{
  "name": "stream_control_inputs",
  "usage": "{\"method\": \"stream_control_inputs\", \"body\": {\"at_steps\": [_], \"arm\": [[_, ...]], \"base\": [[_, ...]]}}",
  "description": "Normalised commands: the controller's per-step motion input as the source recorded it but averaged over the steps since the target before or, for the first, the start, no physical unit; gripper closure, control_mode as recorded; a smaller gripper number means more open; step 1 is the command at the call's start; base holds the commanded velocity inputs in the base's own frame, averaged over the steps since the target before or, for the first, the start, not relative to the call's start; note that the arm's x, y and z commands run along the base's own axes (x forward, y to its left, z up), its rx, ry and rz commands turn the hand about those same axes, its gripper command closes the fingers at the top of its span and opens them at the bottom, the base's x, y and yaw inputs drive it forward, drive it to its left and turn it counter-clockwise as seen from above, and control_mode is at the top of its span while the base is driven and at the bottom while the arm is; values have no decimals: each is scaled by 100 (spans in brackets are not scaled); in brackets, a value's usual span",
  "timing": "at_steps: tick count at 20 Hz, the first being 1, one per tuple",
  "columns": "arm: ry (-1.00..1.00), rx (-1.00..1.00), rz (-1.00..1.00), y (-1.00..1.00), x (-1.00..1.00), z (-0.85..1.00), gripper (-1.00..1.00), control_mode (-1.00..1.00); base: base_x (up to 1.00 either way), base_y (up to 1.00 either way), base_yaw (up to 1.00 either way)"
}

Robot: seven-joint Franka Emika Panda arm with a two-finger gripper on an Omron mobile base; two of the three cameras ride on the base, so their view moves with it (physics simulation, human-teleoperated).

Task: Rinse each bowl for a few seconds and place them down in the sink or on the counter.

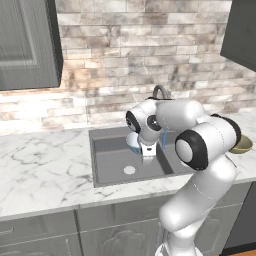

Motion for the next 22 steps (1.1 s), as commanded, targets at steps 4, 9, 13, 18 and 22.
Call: {"method": "stream_control_inputs", "body": {"at_steps": [4, 9, 13, 18, 22], "arm": [[7, 0, -2, -23, 15, 12, 100, -100], [7, 0, -2, -26, 10, 12, 100, -100], [6, 0, -2, -23, 13, 11, 100, -100], [5, -1, -1, -22, 16, 12, 100, -100], [5, -1, -1, -20, 22, 8, 100, -100]], "base": [[0, 0, 0], [0, 0, 0], [0, 0, 0], [0, 0, 0], [0, 0, 0]]}}
